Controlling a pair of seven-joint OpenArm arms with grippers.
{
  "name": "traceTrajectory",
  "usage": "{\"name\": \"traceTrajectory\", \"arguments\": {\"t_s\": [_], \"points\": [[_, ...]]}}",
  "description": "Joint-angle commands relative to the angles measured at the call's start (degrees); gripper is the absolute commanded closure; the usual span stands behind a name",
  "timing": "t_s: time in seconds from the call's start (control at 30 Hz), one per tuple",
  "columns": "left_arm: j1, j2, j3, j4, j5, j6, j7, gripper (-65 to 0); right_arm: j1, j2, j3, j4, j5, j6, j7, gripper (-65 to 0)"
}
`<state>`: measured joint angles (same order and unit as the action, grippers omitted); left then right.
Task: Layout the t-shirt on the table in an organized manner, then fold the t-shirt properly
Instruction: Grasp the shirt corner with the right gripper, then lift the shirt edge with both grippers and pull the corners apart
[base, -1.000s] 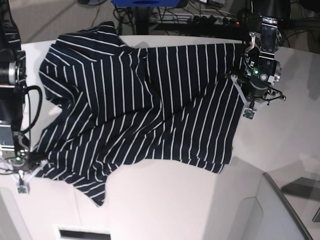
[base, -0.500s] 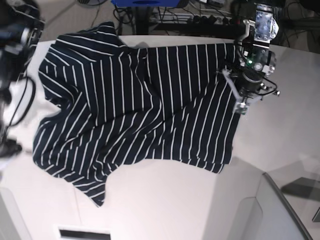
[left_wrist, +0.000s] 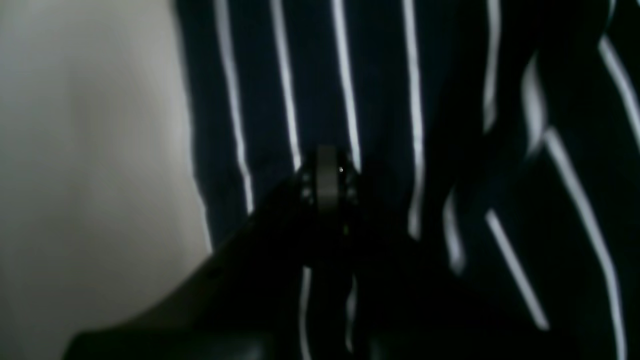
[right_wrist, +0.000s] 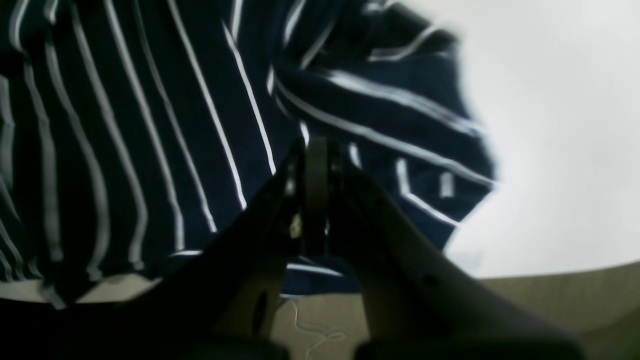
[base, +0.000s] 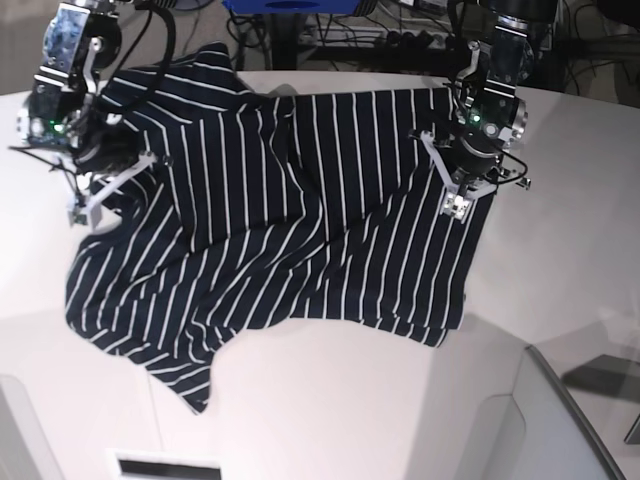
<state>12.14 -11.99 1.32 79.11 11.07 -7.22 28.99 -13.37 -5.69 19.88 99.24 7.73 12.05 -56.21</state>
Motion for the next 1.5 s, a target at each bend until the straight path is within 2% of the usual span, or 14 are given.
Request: {"name": "traceTrajectory", "arguments": {"t_s": [0.0, 0.17, 0.23, 0.4, 0.53, 0.67, 0.7, 0.87, 0.97, 1.07, 1.2, 1.3, 1.37, 1.47], "points": [[0.0, -0.5, -0.1, -0.9, 0.3, 0.1, 1.6, 0.0, 0.5, 0.3, 0.2, -1.6, 0.2, 0.0, 2.3, 0.0], [0.2, -0.9, -0.2, -2.4, 0.3, 0.1, -0.2, 0.0, 3.1, 4.0, 0.9, -17.4, 0.1, -0.1, 10.2, 0.0], [0.2, -1.8, -0.2, -2.4, 0.2, 0.1, -0.2, 0.0, 3.4, 4.4, 4.0, -20.3, 0.1, -1.9, 11.5, 0.0], [0.2, -2.0, -0.3, -2.1, 0.2, 0.1, -0.2, 0.0, 1.1, 4.1, 7.4, -17.1, 0.5, -9.0, 11.3, 0.0], [0.1, -1.9, -0.3, -1.8, 0.2, 0.1, -0.2, 0.0, -0.7, 1.6, 6.8, -10.6, 0.5, -9.5, 8.8, 0.0], [-0.6, -1.5, -0.3, -1.5, 0.1, 0.1, -0.2, 0.0, -3.1, 1.9, 0.9, -1.0, 0.5, -9.5, 8.4, -0.5], [-0.7, -1.5, -0.4, -0.8, 0.0, 0.1, -0.1, 0.0, -3.8, 2.4, 0.0, 1.7, 0.3, -9.5, 8.4, -2.1], [1.8, -1.9, -1.3, 7.2, -0.2, 0.1, 0.8, 0.0, -7.6, 4.8, -1.0, 11.0, 0.1, -9.5, 8.4, -20.6], [4.6, -1.5, -6.9, 11.6, -0.2, -0.2, 1.6, 0.0, -9.1, 6.2, 0.6, 11.1, 0.1, -9.9, 8.4, -26.6], [7.3, -1.5, -11.4, 13.9, -0.4, -0.2, 1.6, 0.0, -9.3, 6.4, 4.9, 9.9, 0.1, -9.9, 8.5, -28.7], [10.4, -2.5, -17.0, 14.5, -8.6, -0.7, 1.4, 0.0, -8.8, 6.5, 10.8, 8.4, 0.1, -9.9, 8.9, -29.1], [12.5, -4.8, -20.9, 14.4, -17.8, -6.3, 1.4, 0.0, -7.2, 7.6, 13.3, 3.8, -0.5, -9.9, 8.4, -30.2], [13.4, -5.3, -23.3, 14.5, -21.8, -8.6, 1.4, 0.0, -6.8, 8.7, 13.6, -0.3, -1.2, -9.5, 8.7, -36.3], [13.8, -5.5, -25.4, 14.5, -22.6, -8.7, 1.4, 0.0, -6.7, 8.8, 13.9, -3.4, 1.1, -9.5, 10.4, -50.6]]}}
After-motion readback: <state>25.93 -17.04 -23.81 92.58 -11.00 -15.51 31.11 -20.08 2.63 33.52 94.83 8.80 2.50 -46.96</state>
